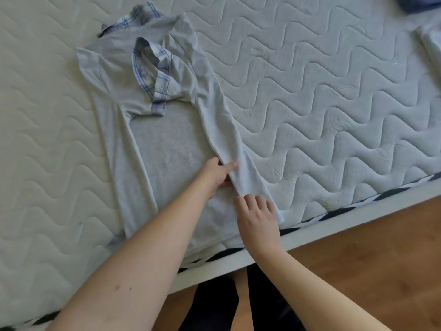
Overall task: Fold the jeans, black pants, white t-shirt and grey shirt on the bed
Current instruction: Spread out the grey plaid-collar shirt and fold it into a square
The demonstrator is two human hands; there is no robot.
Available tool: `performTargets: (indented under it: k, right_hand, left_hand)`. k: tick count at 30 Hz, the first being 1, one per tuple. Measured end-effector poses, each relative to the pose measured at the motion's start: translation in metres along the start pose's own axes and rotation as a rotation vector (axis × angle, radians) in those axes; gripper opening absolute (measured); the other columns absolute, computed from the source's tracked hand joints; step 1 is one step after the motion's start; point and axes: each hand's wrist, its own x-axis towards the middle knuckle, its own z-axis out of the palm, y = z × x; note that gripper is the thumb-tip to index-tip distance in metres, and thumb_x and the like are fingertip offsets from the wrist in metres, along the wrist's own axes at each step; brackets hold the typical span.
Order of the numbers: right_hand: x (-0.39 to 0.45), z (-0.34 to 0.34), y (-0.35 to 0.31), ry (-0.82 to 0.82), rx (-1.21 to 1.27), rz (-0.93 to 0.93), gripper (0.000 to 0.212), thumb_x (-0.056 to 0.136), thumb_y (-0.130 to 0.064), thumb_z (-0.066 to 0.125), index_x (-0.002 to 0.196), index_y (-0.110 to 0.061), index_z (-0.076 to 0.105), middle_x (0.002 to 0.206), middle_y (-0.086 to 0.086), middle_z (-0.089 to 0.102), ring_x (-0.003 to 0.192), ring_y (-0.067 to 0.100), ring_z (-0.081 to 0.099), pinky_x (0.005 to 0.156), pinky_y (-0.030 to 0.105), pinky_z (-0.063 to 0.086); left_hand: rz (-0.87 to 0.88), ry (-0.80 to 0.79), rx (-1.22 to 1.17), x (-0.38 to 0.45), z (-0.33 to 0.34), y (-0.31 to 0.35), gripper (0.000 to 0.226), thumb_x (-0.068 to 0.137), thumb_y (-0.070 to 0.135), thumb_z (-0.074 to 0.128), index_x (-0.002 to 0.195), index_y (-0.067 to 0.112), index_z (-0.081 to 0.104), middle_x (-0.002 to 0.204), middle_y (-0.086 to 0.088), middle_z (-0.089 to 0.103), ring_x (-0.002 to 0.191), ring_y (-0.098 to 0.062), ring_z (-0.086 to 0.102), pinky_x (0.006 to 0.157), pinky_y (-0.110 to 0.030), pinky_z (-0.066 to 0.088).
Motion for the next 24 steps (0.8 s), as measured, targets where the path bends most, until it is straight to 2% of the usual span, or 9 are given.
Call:
performTargets:
  k: [3, 6, 9, 11, 13, 16, 20, 22, 24]
  right_hand:
    - [-0.021, 0.004, 0.001, -0.041, 0.023, 0.109, 0.057, 0.061, -0.001, 0.073, 0.115, -0.017, 0.065, 0.108, 0.004, 0.062, 0.097, 0.028, 0.058, 0.089, 0.04, 0.041]
    - [-0.041, 0.0, 0.01, -0.174, 0.04, 0.179, 0.077, 0.067, -0.01, 0.077, 0.139, -0.019, 0.052, 0.137, 0.011, 0.053, 0.126, 0.032, 0.051, 0.104, 0.047, 0.036]
    - [-0.053, -0.008, 0.02, -0.292, 0.094, 0.278, 0.083, 0.082, -0.018, 0.07, 0.153, -0.022, 0.028, 0.153, 0.011, 0.034, 0.138, 0.032, 0.036, 0.111, 0.048, 0.03]
    - [-0.055, -0.01, 0.023, -0.37, 0.155, 0.305, 0.084, 0.088, -0.027, 0.063, 0.156, -0.025, 0.012, 0.159, 0.007, 0.02, 0.143, 0.028, 0.026, 0.116, 0.043, 0.021]
    - [-0.054, -0.009, 0.026, -0.413, 0.213, 0.341, 0.086, 0.091, -0.024, 0.059, 0.156, -0.028, 0.003, 0.16, 0.003, 0.013, 0.145, 0.025, 0.018, 0.117, 0.04, 0.016]
    - [-0.054, -0.005, 0.028, -0.403, 0.3, 0.416, 0.085, 0.091, -0.007, 0.056, 0.156, -0.027, 0.006, 0.158, 0.002, 0.02, 0.143, 0.024, 0.02, 0.115, 0.039, 0.019]
    - [-0.052, 0.003, 0.035, -0.268, 0.368, 0.418, 0.069, 0.092, -0.006, 0.05, 0.152, -0.025, 0.023, 0.146, 0.002, 0.04, 0.132, 0.025, 0.035, 0.108, 0.04, 0.028]
    - [-0.048, 0.006, 0.037, -0.23, 0.407, 0.408, 0.065, 0.089, -0.005, 0.049, 0.149, -0.021, 0.03, 0.134, 0.001, 0.049, 0.124, 0.025, 0.041, 0.105, 0.039, 0.03]
    - [-0.043, 0.009, 0.035, -0.219, 0.445, 0.451, 0.063, 0.086, -0.005, 0.052, 0.145, -0.02, 0.035, 0.124, 0.001, 0.052, 0.118, 0.023, 0.045, 0.104, 0.037, 0.032]
  left_hand:
    - [-0.004, -0.032, 0.06, -0.013, 0.004, -0.03, 0.006, 0.095, 0.014, 0.06, 0.089, 0.013, 0.059, 0.091, -0.008, 0.067, 0.073, -0.017, 0.068, 0.057, -0.029, 0.058]
    - [0.037, 0.073, 0.012, -0.02, 0.0, -0.044, 0.013, 0.101, 0.021, 0.049, 0.101, 0.011, 0.057, 0.111, -0.016, 0.065, 0.099, -0.03, 0.065, 0.085, -0.046, 0.057]
    - [-0.034, 0.105, -0.119, -0.035, -0.003, -0.046, 0.025, 0.104, 0.035, 0.04, 0.12, 0.017, 0.046, 0.119, -0.008, 0.06, 0.101, -0.027, 0.064, 0.066, -0.037, 0.058]
    - [-0.055, 0.063, -0.179, -0.048, -0.005, -0.049, 0.032, 0.101, 0.039, 0.046, 0.124, 0.016, 0.045, 0.115, -0.007, 0.062, 0.097, -0.025, 0.066, 0.062, -0.033, 0.056]
    - [-0.059, -0.031, -0.138, -0.058, -0.001, -0.061, 0.035, 0.095, 0.031, 0.06, 0.124, 0.014, 0.048, 0.114, -0.009, 0.066, 0.093, -0.022, 0.066, 0.07, -0.032, 0.055]
    - [-0.052, -0.147, 0.031, -0.072, 0.016, -0.092, 0.021, 0.091, 0.014, 0.066, 0.111, 0.01, 0.061, 0.119, -0.015, 0.067, 0.096, -0.021, 0.066, 0.086, -0.033, 0.054]
    - [0.104, 0.046, 0.204, -0.076, 0.022, -0.111, 0.026, 0.097, 0.027, 0.055, 0.12, 0.015, 0.059, 0.122, -0.004, 0.065, 0.106, -0.021, 0.061, 0.097, -0.038, 0.048]
    - [0.128, 0.137, 0.244, -0.08, 0.017, -0.114, 0.028, 0.1, 0.031, 0.048, 0.123, 0.017, 0.055, 0.122, -0.003, 0.062, 0.1, -0.022, 0.063, 0.093, -0.04, 0.052]
    - [0.112, 0.172, 0.102, -0.085, 0.014, -0.119, 0.023, 0.101, 0.028, 0.046, 0.116, 0.011, 0.054, 0.116, -0.009, 0.063, 0.071, -0.017, 0.068, 0.074, -0.037, 0.059]
